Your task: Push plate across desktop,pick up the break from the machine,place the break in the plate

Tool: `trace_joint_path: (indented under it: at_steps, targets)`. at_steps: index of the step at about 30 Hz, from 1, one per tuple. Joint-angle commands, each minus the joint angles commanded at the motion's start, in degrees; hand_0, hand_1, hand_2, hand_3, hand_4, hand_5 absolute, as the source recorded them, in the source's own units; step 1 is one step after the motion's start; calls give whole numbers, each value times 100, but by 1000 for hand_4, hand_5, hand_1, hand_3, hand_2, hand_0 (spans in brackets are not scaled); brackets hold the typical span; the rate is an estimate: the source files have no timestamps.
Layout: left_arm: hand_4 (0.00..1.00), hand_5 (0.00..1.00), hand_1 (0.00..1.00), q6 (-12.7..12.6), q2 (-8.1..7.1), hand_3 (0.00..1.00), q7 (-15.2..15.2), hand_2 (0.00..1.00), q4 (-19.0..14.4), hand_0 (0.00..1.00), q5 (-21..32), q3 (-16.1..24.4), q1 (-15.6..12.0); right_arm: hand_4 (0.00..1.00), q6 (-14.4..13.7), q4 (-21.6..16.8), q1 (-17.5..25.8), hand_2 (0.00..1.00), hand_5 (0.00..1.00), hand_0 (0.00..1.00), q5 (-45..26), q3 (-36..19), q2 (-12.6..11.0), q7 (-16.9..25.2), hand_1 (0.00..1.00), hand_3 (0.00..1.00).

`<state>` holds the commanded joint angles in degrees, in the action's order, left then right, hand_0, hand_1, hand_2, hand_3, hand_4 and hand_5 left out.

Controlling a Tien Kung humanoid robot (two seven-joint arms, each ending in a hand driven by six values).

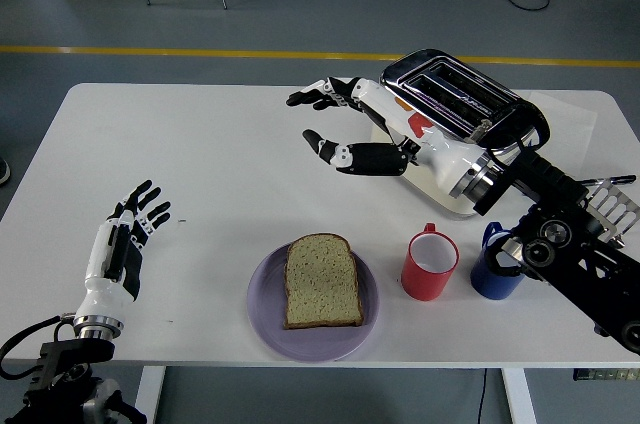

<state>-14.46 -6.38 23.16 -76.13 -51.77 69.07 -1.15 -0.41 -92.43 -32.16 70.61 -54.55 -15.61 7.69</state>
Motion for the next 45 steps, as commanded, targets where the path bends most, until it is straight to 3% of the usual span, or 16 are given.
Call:
trace_joint_path:
  at_steps: [3,6,12,16,17,18,25,35,36,37,45]
  targets:
    - [458,849,798,7,2,855,-54,866,-93,768,-57,-75,108,536,185,-503,590,742,312,756,-743,-731,-143,53,744,681]
    - [455,856,794,-34,-8,855,-72,867,-232,772,-104,-61,127,523,152,-925,1247,741,300,761,-1436,-1439,-174,83,749,669]
    - [450,863,796,-110,-95,860,-54,871,-416,777,-150,100,62,509,10,-950,2440,757,299,773,-2248,-2891,-144,101,757,704]
    - [450,863,796,-138,-106,860,-43,871,-454,777,-147,149,81,509,-152,-950,2773,757,299,773,-2825,-3803,-119,92,757,704]
    - [451,865,818,-146,-109,862,-34,879,-469,785,-148,150,91,501,-217,-950,2849,785,336,787,-3006,-3998,-133,93,769,767]
    - [451,865,818,-157,-110,862,-27,879,-480,785,-148,145,108,501,-270,-950,2911,785,336,787,-3199,-4144,-151,92,769,767]
    - [446,860,846,-263,-108,866,25,893,-503,807,-136,96,176,495,-402,-950,3149,799,381,796,-3926,-4455,-157,17,775,785]
    - [448,850,895,-544,-50,898,179,936,-532,853,-146,165,165,489,-387,-820,3128,807,395,807,-3827,-4556,-73,-72,780,802]
    - [441,817,950,-570,-44,948,194,992,-528,936,-149,165,173,486,-392,-782,3124,813,407,817,-3789,-4554,-66,-76,784,812]
    - [441,817,950,-596,-41,948,194,992,-530,936,-171,171,181,486,-382,-722,3112,813,407,817,-3715,-4546,-49,-97,784,812]
    - [451,799,964,-562,-35,964,152,998,-598,950,-265,275,149,482,-256,-385,3099,816,424,824,-3470,-4502,-3,-281,788,815]
